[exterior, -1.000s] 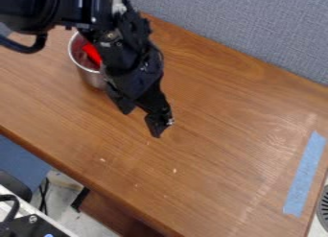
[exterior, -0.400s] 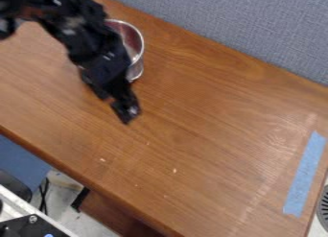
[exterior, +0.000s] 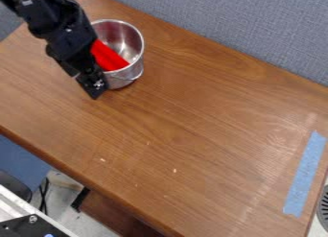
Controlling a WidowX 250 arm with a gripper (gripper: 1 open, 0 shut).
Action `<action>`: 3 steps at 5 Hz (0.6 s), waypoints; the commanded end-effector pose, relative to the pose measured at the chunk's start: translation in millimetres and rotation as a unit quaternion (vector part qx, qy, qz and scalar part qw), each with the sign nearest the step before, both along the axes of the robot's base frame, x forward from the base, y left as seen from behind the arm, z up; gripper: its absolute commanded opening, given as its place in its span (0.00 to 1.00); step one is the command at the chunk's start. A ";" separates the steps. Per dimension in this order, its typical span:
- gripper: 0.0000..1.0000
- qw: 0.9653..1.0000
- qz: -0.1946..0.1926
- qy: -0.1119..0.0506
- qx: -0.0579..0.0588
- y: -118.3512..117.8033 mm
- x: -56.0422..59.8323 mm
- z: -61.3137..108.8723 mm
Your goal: Put the red object in the metal pot
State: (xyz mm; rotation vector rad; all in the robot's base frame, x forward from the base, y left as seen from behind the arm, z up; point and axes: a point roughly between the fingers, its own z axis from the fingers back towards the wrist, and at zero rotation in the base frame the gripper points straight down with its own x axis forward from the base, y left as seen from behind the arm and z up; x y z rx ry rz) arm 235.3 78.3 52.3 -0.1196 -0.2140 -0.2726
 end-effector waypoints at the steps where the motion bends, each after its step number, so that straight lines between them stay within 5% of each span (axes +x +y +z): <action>1: 1.00 0.999 0.033 -0.006 0.008 6.4 -1.9 -1.4; 2: 0.00 0.999 -0.040 0.016 0.007 -14.3 -10.1 -3.4; 3: 0.00 0.993 -0.114 -0.001 0.005 -38.0 -20.3 15.2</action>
